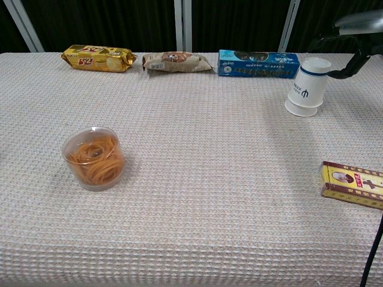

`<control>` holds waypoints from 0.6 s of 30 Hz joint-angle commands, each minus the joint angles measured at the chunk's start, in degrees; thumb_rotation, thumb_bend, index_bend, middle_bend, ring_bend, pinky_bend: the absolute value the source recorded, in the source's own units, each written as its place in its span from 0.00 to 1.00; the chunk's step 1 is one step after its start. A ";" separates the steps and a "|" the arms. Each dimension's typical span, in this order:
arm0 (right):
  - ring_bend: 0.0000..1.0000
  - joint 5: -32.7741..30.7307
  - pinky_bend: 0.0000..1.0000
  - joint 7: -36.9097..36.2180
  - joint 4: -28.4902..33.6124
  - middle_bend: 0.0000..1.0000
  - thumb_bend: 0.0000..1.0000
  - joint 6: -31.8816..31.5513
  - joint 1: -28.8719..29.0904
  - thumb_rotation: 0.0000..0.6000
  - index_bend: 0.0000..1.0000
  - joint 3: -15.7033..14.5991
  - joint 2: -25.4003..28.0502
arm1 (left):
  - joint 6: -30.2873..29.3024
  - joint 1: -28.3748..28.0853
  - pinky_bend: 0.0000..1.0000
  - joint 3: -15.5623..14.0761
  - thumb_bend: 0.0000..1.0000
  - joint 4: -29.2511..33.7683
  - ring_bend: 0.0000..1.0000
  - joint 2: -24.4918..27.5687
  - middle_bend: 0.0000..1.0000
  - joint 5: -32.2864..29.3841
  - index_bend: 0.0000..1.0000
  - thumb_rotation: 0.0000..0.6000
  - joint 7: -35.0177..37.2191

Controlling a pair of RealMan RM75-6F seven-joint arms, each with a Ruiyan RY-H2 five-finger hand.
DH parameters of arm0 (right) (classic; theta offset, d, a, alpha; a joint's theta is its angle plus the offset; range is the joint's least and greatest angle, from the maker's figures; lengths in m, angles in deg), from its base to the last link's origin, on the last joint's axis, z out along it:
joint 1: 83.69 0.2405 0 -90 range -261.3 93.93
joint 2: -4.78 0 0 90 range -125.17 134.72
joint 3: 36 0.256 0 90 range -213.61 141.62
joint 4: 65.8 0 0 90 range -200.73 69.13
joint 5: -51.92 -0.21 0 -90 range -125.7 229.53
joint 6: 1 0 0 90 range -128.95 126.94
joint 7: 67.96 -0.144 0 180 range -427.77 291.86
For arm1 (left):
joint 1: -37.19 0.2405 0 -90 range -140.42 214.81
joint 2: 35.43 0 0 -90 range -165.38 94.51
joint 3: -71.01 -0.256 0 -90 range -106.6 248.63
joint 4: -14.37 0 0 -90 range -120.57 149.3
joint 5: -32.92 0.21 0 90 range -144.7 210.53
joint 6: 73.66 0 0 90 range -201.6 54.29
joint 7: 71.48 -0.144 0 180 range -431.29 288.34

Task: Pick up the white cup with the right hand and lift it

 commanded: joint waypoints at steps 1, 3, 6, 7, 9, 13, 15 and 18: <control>0.00 -0.73 0.08 -0.08 -0.23 0.10 0.35 -0.17 0.77 1.00 0.16 -0.62 -0.03 | 0.12 -0.06 0.17 -0.06 0.04 -0.05 0.19 -0.07 0.23 -0.01 0.21 1.00 0.03; 0.00 -1.24 0.08 0.02 -0.51 0.10 0.35 -0.07 1.31 1.00 0.16 -1.11 -0.12 | 0.19 -0.08 0.17 -0.09 0.04 -0.10 0.19 -0.10 0.23 -0.08 0.21 1.00 0.07; 0.00 -2.29 0.08 0.01 -1.02 0.10 0.36 -0.02 2.14 1.00 0.18 -1.78 -0.45 | 0.04 0.06 0.17 -0.23 0.04 -0.13 0.19 -0.13 0.23 -0.07 0.21 1.00 0.10; 0.00 -2.71 0.08 -0.13 -1.25 0.10 0.36 0.07 2.44 1.00 0.18 -1.99 -0.58 | -0.10 0.16 0.17 -0.29 0.04 -0.15 0.19 -0.14 0.23 -0.03 0.21 1.00 0.16; 0.00 -3.17 0.08 -0.32 -1.64 0.10 0.37 0.15 2.86 1.00 0.19 -2.27 -0.78 | -0.28 0.32 0.17 -0.41 0.04 -0.18 0.19 -0.15 0.23 -0.01 0.21 1.00 0.27; 0.00 -3.41 0.08 -1.22 -2.44 0.11 0.37 0.21 3.45 1.00 0.20 -2.77 -1.35 | -0.52 0.57 0.17 -0.54 0.04 -0.31 0.19 -0.08 0.23 -0.07 0.21 1.00 0.64; 0.00 -3.42 0.08 -1.71 -2.73 0.11 0.38 0.31 3.67 1.00 0.21 -3.00 -1.56 | -0.58 0.62 0.17 -0.58 0.04 -0.36 0.19 -0.08 0.23 -0.04 0.21 1.00 0.68; 0.00 -3.44 0.08 -2.31 -3.03 0.12 0.38 0.35 3.95 1.00 0.24 -3.21 -1.84 | -0.61 0.62 0.17 -0.62 0.04 -0.45 0.19 -0.14 0.23 0.08 0.21 1.00 0.75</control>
